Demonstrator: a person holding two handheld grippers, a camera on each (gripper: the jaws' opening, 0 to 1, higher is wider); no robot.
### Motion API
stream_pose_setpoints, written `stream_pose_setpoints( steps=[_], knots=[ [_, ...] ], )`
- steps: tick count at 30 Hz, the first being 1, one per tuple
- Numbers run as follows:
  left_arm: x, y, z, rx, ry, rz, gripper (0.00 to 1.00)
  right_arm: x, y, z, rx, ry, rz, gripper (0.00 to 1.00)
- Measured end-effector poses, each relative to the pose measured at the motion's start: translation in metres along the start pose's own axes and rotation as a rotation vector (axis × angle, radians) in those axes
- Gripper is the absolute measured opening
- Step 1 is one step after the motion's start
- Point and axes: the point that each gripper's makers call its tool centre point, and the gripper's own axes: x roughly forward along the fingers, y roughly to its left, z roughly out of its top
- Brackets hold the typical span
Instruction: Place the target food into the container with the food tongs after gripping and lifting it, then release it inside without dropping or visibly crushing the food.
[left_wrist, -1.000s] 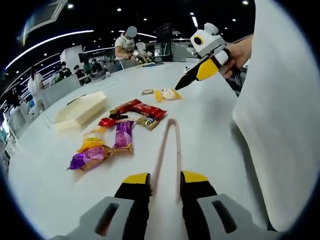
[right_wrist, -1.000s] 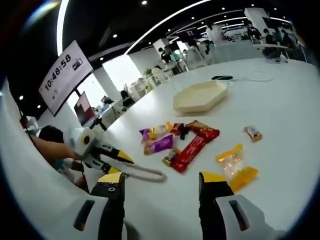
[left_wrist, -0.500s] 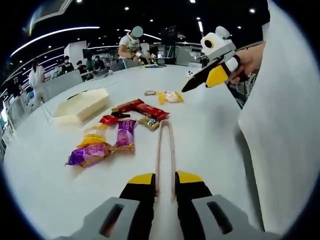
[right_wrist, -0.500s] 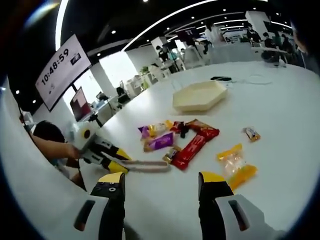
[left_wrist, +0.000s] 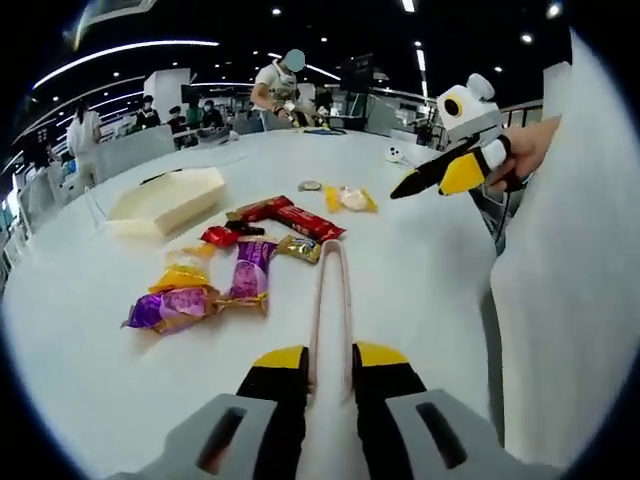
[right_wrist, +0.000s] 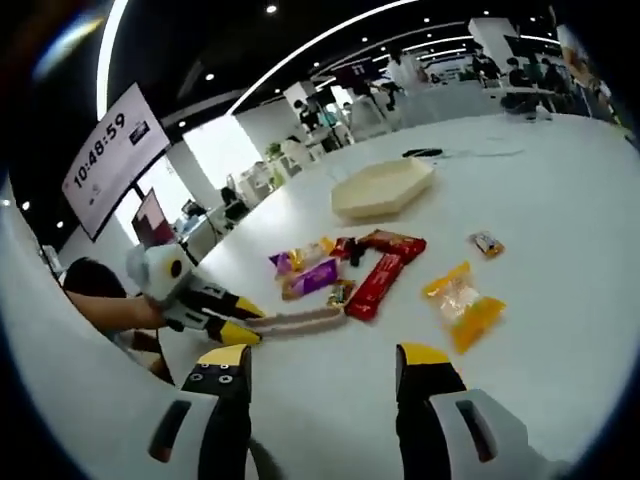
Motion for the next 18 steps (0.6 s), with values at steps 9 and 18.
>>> stream_pose_setpoints(
  steps=[9, 18],
  knots=[
    [-0.004, -0.012, -0.007, -0.012, -0.016, 0.000, 0.13, 0.010, 0.003, 0.020, -0.052, -0.045, 0.001, 0.56],
    [0.004, -0.004, -0.002, -0.099, -0.082, 0.016, 0.13, 0.004, 0.008, 0.027, 0.033, -0.107, 0.035, 0.57]
  ],
)
